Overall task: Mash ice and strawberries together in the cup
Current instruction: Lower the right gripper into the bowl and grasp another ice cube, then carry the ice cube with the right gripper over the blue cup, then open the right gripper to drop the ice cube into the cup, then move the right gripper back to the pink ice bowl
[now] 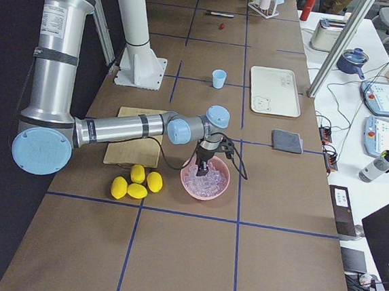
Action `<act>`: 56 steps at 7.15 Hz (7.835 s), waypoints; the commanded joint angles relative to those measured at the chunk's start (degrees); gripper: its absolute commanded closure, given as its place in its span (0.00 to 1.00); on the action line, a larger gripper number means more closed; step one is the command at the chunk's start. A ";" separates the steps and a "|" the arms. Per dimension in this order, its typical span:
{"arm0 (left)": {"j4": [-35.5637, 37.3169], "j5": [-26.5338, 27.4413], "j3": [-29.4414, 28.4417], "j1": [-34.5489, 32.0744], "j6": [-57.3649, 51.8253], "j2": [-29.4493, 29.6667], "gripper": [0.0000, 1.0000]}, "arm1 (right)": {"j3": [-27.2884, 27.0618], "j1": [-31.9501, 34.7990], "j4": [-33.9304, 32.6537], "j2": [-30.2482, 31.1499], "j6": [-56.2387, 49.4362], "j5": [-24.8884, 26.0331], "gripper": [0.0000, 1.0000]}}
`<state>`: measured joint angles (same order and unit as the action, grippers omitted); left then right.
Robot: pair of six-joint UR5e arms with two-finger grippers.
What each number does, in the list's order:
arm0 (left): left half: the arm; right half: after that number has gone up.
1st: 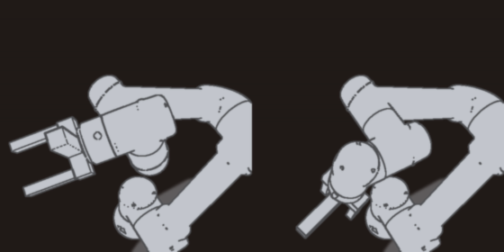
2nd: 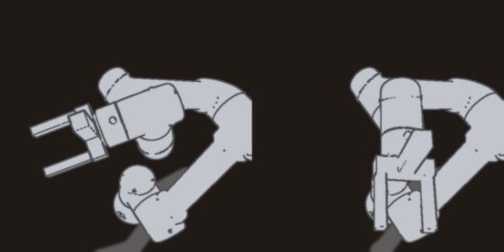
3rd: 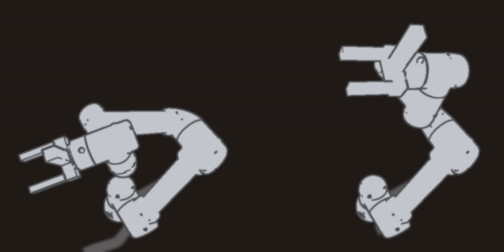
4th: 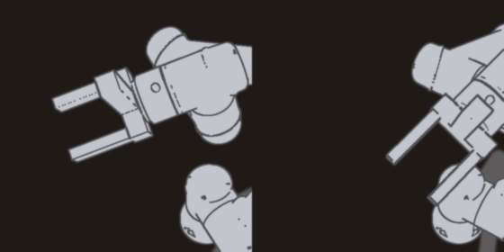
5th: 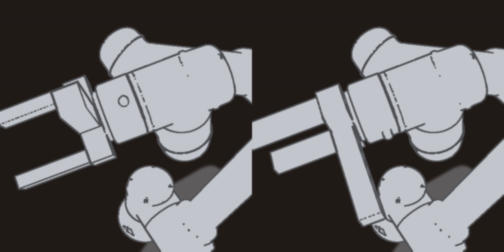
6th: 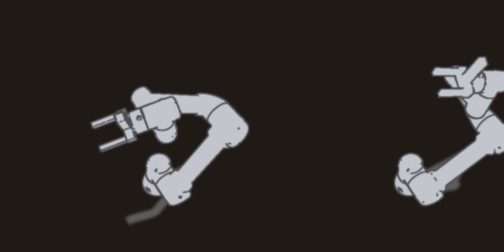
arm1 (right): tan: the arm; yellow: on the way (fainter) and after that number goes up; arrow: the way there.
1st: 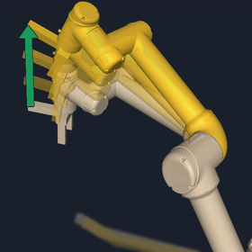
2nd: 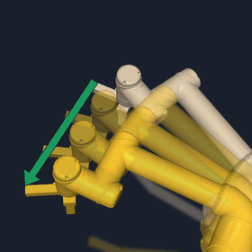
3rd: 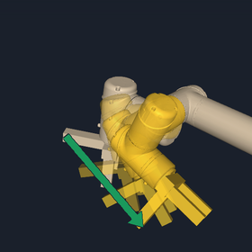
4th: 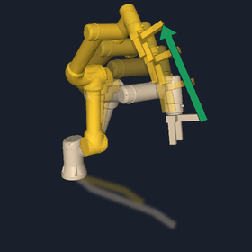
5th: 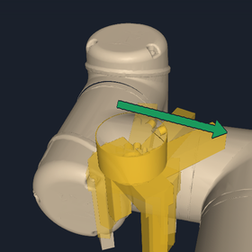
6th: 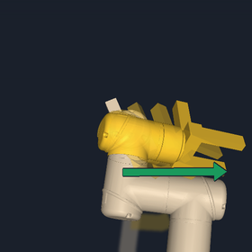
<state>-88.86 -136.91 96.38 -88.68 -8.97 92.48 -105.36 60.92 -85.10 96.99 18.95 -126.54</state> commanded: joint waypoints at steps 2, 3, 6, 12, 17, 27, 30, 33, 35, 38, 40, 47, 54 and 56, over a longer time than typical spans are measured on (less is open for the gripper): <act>0.00 -0.03 0.04 0.00 0.00 0.07 0.00 | 0.41 0.08 -0.07 0.39 -1.02 -0.02 0.38; 0.00 -0.03 0.04 0.00 0.00 0.07 0.00 | 0.85 -0.01 0.02 0.30 -1.02 -0.02 0.38; 0.09 -0.03 0.04 -0.09 0.00 0.42 0.00 | 1.73 -0.01 0.02 0.21 -1.02 -0.19 0.38; 0.09 -0.03 0.04 0.00 0.09 0.51 0.00 | 0.77 0.08 0.02 0.22 -1.46 -0.63 0.98; 0.18 -0.12 0.91 0.00 0.96 0.51 0.00 | -17.03 7.72 -9.69 0.06 -1.73 -1.42 1.00; 0.70 -0.12 0.83 0.00 1.23 0.42 0.00 | 17.15 -25.48 -12.95 -56.03 41.59 8.85 0.99; 0.70 -0.12 0.83 0.00 1.23 0.51 0.00 | 17.20 -26.20 -12.90 -55.95 41.61 9.21 0.98; 0.70 -0.12 0.83 0.00 1.23 0.51 0.00 | 16.94 -26.99 -12.81 -56.21 41.61 8.95 0.96; 0.70 -0.12 0.83 0.00 1.23 0.51 0.00 | 16.67 -27.08 -12.81 -56.30 41.61 8.68 0.85; 0.61 -0.12 0.83 0.00 1.23 0.51 0.00 | 16.67 -27.08 -12.81 -56.30 41.52 8.51 0.46; 0.61 -0.12 0.83 0.00 1.23 0.51 0.00 | 16.59 -27.08 -12.81 -56.21 41.60 8.51 0.23; 0.53 -0.12 1.00 0.00 1.32 0.60 0.00 | 8.37 -23.85 -18.75 -54.55 41.61 8.51 0.01; 0.26 -0.12 1.00 0.00 1.32 0.60 0.00 | -16.29 7.94 -22.30 -14.26 3.15 -2.39 0.01; 0.61 -0.12 1.70 0.00 1.41 0.60 0.00 | -13.05 12.11 -22.13 -9.30 -10.47 -1.95 0.01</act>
<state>-88.50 -137.02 97.59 -88.68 -7.63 93.07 -120.30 70.34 -107.36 84.32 16.70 -128.50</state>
